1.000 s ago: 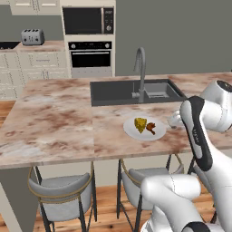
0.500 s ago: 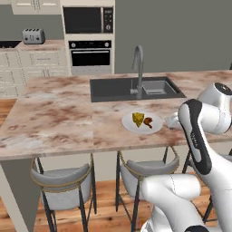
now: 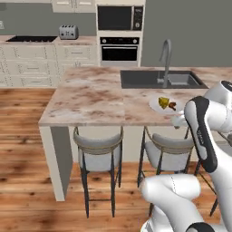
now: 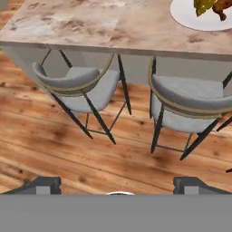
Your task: Take the cheese, chicken drumstick, and lemon from the fridge and place them on the plate on the dining counter to create an appetizer plate.
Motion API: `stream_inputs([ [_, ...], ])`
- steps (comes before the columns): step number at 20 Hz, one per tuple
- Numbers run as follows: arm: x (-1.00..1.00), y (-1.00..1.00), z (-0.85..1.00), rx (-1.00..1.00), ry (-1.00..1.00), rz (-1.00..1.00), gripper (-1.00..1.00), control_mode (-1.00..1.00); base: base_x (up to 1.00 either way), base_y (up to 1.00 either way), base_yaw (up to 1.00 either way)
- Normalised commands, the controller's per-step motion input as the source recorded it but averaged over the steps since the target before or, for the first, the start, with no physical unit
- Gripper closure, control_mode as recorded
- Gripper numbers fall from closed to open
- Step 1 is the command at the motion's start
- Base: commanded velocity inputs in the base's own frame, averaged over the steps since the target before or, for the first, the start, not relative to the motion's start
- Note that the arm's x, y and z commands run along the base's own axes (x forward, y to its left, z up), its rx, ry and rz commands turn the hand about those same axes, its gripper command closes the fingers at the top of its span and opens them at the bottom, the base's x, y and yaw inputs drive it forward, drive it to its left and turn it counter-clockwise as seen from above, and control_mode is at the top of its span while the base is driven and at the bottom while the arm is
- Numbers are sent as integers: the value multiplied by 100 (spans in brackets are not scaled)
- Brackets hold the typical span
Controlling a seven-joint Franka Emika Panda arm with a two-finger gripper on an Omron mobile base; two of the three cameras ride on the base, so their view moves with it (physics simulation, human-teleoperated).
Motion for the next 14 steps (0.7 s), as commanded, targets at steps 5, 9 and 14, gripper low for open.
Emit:
stream_inputs([
  [5,0,0,0,0,0,0,-100,100,-35,100,52],
  [9,0,0,0,0,0,0,-100,100,-11,100,38],
  [14,0,0,0,0,0,0,-100,100,2,100,38],
])
